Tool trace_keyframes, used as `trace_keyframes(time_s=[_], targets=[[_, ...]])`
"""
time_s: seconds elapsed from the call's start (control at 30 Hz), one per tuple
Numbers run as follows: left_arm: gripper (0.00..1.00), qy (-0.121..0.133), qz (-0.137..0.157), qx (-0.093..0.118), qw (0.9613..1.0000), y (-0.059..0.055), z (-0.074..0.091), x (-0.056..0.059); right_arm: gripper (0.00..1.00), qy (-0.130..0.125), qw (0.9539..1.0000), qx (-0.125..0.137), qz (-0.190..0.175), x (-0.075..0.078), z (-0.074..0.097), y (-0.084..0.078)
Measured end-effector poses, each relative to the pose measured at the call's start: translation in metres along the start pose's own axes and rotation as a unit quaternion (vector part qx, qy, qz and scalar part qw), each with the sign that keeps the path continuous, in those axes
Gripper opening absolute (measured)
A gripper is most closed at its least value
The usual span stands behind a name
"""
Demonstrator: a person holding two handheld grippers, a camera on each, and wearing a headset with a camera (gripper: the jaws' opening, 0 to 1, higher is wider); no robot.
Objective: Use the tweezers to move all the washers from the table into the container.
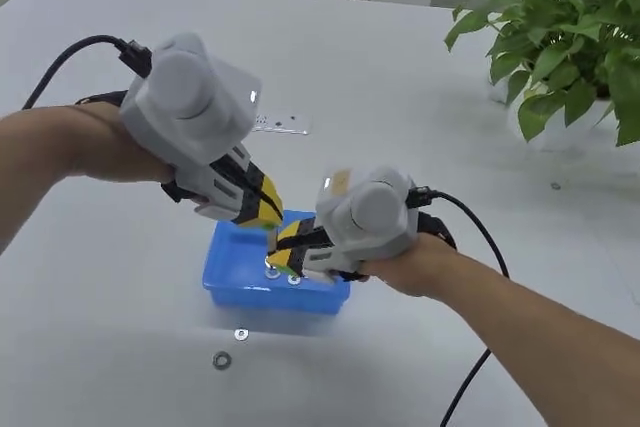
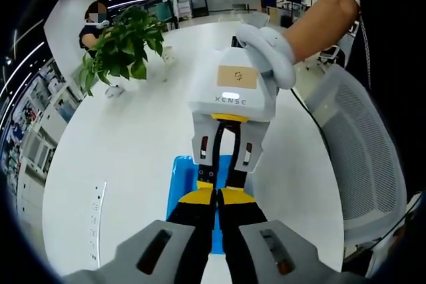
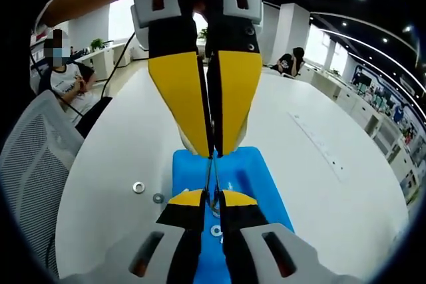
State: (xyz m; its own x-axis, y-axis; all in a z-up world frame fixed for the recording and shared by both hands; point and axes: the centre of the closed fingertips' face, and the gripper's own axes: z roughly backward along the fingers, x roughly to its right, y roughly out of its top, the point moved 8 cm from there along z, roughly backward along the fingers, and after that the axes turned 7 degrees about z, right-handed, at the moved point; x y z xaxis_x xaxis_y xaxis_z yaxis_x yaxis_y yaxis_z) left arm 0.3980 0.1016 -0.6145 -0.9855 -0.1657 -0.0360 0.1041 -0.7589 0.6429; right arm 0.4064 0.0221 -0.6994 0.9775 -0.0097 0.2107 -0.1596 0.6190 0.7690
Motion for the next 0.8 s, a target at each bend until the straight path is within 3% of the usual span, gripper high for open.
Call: trace_keyframes(time_s=[0.3,0.8], targets=[[0.05,0.007,0.005,0.001,1.0,-0.003,-0.015,-0.006,0.1,-0.003,0.9999,-0.011,-0.005,0.004,-0.004,-0.015],[0.05,0.004,0.004,-0.006,1.0,-0.004,-0.031,-0.006,0.1,0.0,0.9997,-0.019,-0.014,0.003,-0.005,-0.031]])
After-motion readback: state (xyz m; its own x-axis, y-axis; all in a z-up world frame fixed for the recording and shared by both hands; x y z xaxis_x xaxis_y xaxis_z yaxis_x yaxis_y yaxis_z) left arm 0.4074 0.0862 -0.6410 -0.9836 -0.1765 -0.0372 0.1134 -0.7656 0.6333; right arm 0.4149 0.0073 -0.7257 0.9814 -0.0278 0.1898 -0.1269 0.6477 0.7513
